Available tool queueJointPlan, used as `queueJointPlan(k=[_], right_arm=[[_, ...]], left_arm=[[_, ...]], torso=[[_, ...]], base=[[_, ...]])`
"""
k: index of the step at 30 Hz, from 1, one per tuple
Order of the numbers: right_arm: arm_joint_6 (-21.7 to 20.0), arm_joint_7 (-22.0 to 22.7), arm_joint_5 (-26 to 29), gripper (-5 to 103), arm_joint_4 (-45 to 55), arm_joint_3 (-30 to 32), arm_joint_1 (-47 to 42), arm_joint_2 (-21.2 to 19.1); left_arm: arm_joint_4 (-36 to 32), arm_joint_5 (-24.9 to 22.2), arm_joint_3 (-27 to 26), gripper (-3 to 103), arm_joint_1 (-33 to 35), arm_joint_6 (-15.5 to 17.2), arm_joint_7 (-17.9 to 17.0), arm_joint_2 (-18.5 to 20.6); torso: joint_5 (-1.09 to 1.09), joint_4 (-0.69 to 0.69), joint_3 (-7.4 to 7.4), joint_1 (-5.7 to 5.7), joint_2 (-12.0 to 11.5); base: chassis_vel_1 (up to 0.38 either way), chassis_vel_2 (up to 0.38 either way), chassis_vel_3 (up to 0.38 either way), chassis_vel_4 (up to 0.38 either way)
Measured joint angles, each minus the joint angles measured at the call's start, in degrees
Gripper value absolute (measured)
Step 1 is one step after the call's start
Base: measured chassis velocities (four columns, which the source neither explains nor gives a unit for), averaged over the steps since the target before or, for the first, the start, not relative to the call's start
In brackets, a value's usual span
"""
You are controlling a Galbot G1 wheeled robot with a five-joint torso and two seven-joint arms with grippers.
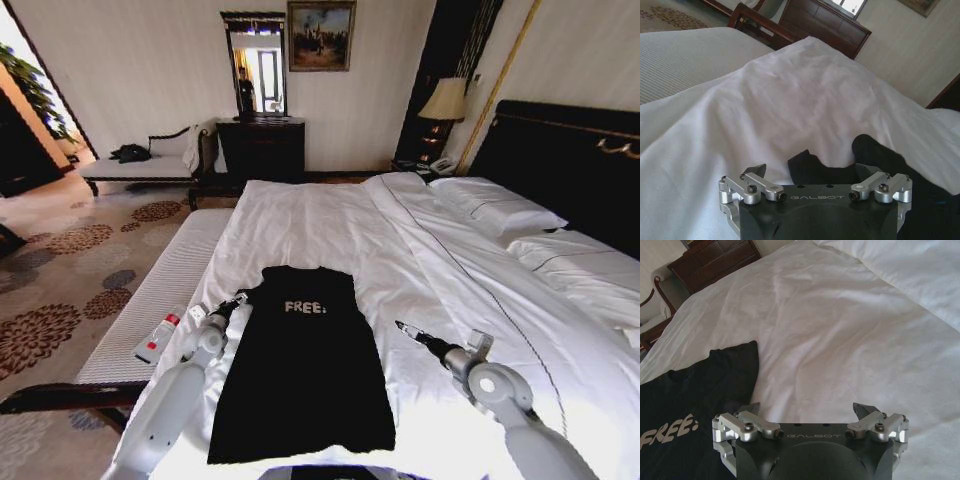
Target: Fold the clothes on the bed.
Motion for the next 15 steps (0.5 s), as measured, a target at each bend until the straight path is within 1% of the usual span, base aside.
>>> queueJointPlan(k=[4, 5, 7, 8, 9, 10, 11, 12, 13, 14, 15], right_arm=[[0.00, -0.05, 0.03, 100, -0.28, -0.27, 0.06, -0.59], [0.00, -0.05, 0.22, 100, -0.31, -0.26, 0.09, -0.82], [0.00, -0.05, 0.49, 100, -0.29, -0.18, 0.13, -0.97], [0.00, -0.05, 0.49, 100, -0.29, -0.18, 0.13, -0.97], [0.00, -0.05, 0.50, 100, -0.27, -0.16, 0.13, -0.99], [0.00, -0.05, 0.51, 100, -0.21, -0.15, 0.12, -1.01], [0.00, -0.05, 0.52, 100, -0.11, -0.15, 0.02, -1.02], [0.00, -0.05, 0.52, 100, -0.11, -0.15, 0.02, -1.02], [0.00, -0.07, 0.52, 100, 0.01, -0.15, -0.08, -1.07], [0.00, -0.08, 0.51, 100, 0.05, -0.15, -0.12, -1.10], [-0.01, -0.09, 0.51, 100, 0.11, -0.15, -0.18, -1.20]], left_arm=[[1.52, 0.41, -0.03, 100, -0.66, 0.00, 0.46, -0.74], [1.90, 0.48, -0.11, 102, -0.75, 0.00, 0.70, -1.02], [2.42, 0.61, -0.17, 96, -0.80, 0.01, 1.03, -1.36], [2.42, 0.61, -0.17, 96, -0.80, 0.01, 1.03, -1.36], [2.57, 0.67, -0.18, 90, -0.85, 0.04, 1.10, -1.44], [2.83, 0.83, -0.19, 90, -0.95, 0.12, 1.27, -1.58], [3.30, 1.13, -0.25, 80, -1.18, 0.22, 1.57, -1.81], [3.30, 1.13, -0.25, 80, -1.18, 0.22, 1.57, -1.81], [3.89, 1.43, -0.35, 74, -1.50, 0.24, 1.87, -2.08], [4.10, 1.51, -0.39, 74, -1.62, 0.23, 1.96, -2.18], [4.85, 1.68, -0.49, 69, -2.09, 0.23, 2.29, -2.50]], torso=[[0.00, 0.00, 0.00, 0.00, 0.00], [0.00, 0.00, 0.00, 0.00, 0.00], [0.00, 0.00, 0.00, 0.00, 0.00], [0.00, 0.00, 0.00, 0.00, 0.00], [0.00, 0.00, 0.00, 0.00, 0.00], [0.00, 0.00, 0.00, 0.00, 0.00], [0.00, 0.00, 0.00, 0.00, 0.00], [0.00, 0.00, 0.00, 0.00, 0.00], [0.00, 0.00, 0.00, 0.00, 0.00], [0.00, 0.00, 0.00, 0.00, 0.00], [0.00, 0.00, 0.00, -0.01, 0.00]], base=[[0.000, 0.000, 0.000, 0.000], [0.000, 0.000, 0.000, 0.000], [0.000, 0.000, 0.000, 0.000], [0.000, 0.000, 0.000, 0.000], [0.000, 0.000, 0.000, 0.000], [0.000, 0.000, 0.000, 0.000], [0.000, 0.000, 0.000, 0.000], [0.000, 0.000, 0.000, 0.000], [0.000, 0.000, 0.000, 0.000], [0.000, 0.000, 0.000, 0.000], [0.000, 0.000, 0.000, 0.000]])
